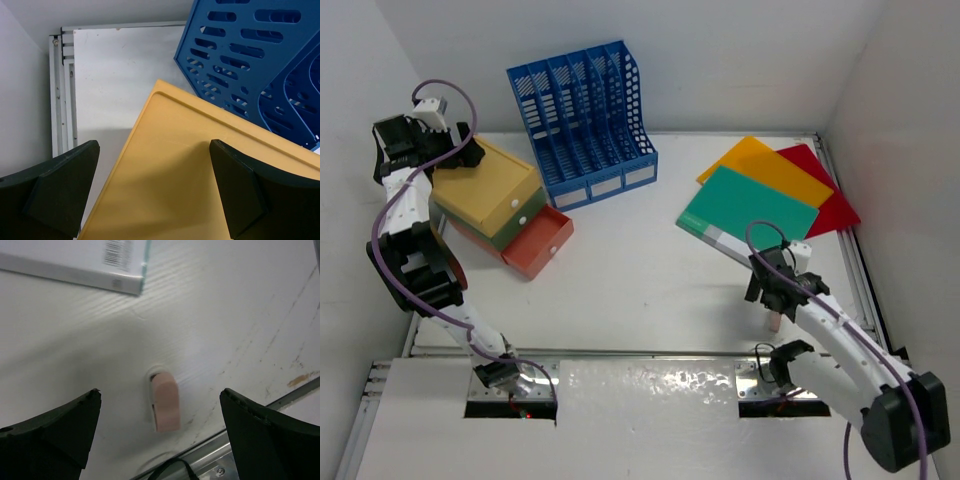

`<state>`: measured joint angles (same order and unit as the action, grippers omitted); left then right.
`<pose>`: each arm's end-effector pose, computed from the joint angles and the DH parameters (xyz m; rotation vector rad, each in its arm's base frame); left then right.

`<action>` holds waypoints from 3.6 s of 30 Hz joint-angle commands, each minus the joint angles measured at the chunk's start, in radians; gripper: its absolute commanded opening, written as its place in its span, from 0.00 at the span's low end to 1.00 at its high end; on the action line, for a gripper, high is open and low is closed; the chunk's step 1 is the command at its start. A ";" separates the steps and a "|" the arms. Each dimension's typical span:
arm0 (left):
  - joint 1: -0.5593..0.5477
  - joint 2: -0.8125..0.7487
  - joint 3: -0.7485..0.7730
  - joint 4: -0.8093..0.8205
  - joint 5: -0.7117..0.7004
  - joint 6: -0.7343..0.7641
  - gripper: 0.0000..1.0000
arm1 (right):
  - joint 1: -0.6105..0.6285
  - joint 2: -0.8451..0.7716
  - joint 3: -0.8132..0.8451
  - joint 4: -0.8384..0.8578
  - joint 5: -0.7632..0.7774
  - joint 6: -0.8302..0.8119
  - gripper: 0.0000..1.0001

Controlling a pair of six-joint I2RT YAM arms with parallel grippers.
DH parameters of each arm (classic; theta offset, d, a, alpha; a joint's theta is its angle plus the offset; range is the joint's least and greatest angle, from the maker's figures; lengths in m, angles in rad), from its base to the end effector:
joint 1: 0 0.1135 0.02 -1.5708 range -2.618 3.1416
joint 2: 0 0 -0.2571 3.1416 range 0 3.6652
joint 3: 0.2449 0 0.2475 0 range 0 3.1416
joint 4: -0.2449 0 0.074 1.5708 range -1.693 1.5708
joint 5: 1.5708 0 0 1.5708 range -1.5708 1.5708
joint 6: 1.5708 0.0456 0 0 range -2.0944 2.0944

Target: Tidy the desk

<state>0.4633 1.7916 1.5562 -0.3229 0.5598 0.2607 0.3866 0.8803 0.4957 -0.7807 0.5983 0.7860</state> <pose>0.3860 0.1657 0.3070 0.1157 2.0361 -0.1459 0.1443 0.0310 0.1746 0.6409 2.3803 -0.3522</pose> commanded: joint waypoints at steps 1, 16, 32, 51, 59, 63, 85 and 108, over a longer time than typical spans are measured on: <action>-0.022 0.069 -0.067 -0.159 -0.023 0.084 0.91 | -0.118 0.022 -0.078 0.058 -0.034 0.006 0.99; -0.012 0.065 -0.059 -0.166 -0.021 0.095 0.91 | -0.207 0.135 -0.197 0.313 -0.314 -0.053 0.28; 0.001 0.074 -0.031 -0.194 -0.083 0.077 0.91 | 0.335 0.433 0.334 0.731 -0.404 -0.203 0.00; -0.002 0.097 0.004 -0.205 -0.130 0.051 0.91 | 0.520 1.468 1.402 1.198 -0.612 -0.163 0.00; -0.017 0.106 0.022 -0.191 -0.147 0.031 0.91 | 0.529 1.588 1.395 1.221 -0.467 0.005 0.00; -0.022 0.097 0.012 -0.188 -0.159 0.032 0.91 | 0.532 1.658 1.457 1.204 -0.445 0.071 0.00; -0.032 0.121 0.041 -0.180 -0.187 0.025 0.91 | 0.630 1.409 1.240 1.192 -0.541 -0.399 0.61; -0.043 0.141 0.024 -0.183 -0.205 0.037 0.91 | 0.592 1.546 1.099 1.413 -0.726 -0.369 0.00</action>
<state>0.4316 1.8454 1.6386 -0.3405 0.4679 0.2298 0.9810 2.3997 1.4837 0.5449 -0.0891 0.3759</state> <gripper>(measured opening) 0.913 0.001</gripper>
